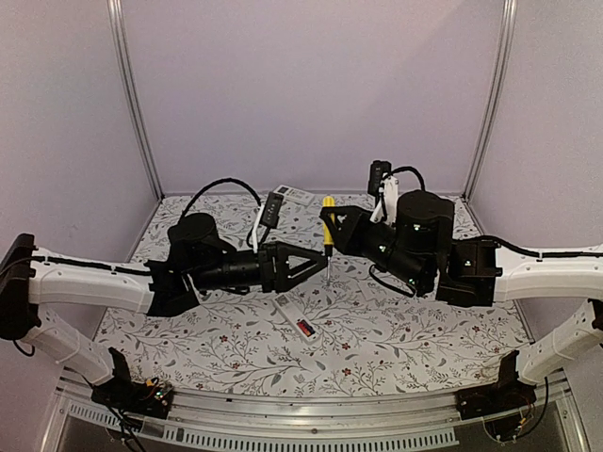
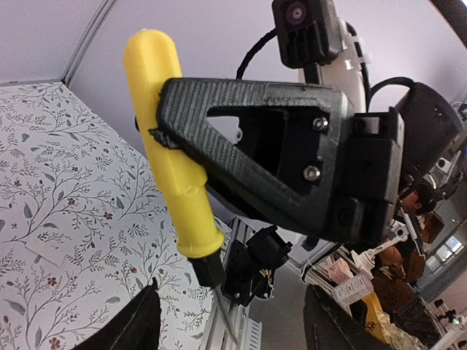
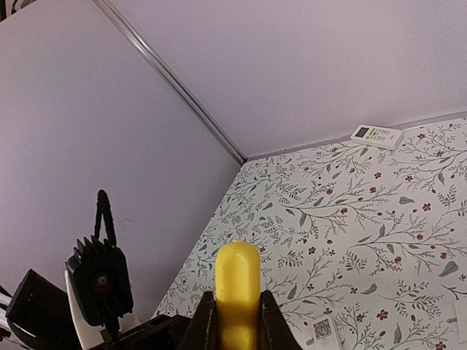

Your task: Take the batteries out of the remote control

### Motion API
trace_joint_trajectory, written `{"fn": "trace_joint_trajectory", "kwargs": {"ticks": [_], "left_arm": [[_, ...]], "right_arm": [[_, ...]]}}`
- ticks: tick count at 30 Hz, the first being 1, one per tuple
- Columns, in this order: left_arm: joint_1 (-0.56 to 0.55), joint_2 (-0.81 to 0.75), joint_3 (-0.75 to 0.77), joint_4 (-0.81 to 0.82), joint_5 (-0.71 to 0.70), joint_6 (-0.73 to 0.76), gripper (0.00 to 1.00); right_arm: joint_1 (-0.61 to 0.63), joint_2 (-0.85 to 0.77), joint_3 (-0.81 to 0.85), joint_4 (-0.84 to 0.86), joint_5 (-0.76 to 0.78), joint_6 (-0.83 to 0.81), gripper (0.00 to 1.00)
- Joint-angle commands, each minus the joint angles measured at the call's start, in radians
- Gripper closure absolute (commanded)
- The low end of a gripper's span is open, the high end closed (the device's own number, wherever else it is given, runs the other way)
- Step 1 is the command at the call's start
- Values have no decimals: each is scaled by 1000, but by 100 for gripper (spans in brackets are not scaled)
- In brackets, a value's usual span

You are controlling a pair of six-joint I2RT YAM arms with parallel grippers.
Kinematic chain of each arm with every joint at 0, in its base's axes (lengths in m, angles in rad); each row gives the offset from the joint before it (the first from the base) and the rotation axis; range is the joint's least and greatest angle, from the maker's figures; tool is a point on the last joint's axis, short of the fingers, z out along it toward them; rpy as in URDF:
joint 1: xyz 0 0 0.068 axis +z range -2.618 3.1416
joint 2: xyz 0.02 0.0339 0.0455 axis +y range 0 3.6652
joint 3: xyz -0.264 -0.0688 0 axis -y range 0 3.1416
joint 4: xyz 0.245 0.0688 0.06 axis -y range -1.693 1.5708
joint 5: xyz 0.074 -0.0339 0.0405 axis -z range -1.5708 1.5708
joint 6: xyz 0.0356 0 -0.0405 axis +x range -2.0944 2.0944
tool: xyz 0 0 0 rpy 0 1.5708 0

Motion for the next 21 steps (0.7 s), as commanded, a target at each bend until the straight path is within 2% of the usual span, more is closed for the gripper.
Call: {"fn": "trace_joint_trajectory", "kwargs": {"ticks": [1,5,11,17,21], "left_arm": [[-18,58,31,54,25,-47,35],[-19,88,52,62,33,-62,42],[-19,120,70,73,45,-78,57],[-19,139,80,67,39,-94,76],[-20,138,77,45,23,-100,93]], "right_arm": [[0,4,15,20,19,-23,100],[0,6,15,20,17,-30,100],[1,13,15,20,13,-32,100],[1,14,11,20,14,-31,100],[1,16,5,22,18,-31,100]]}}
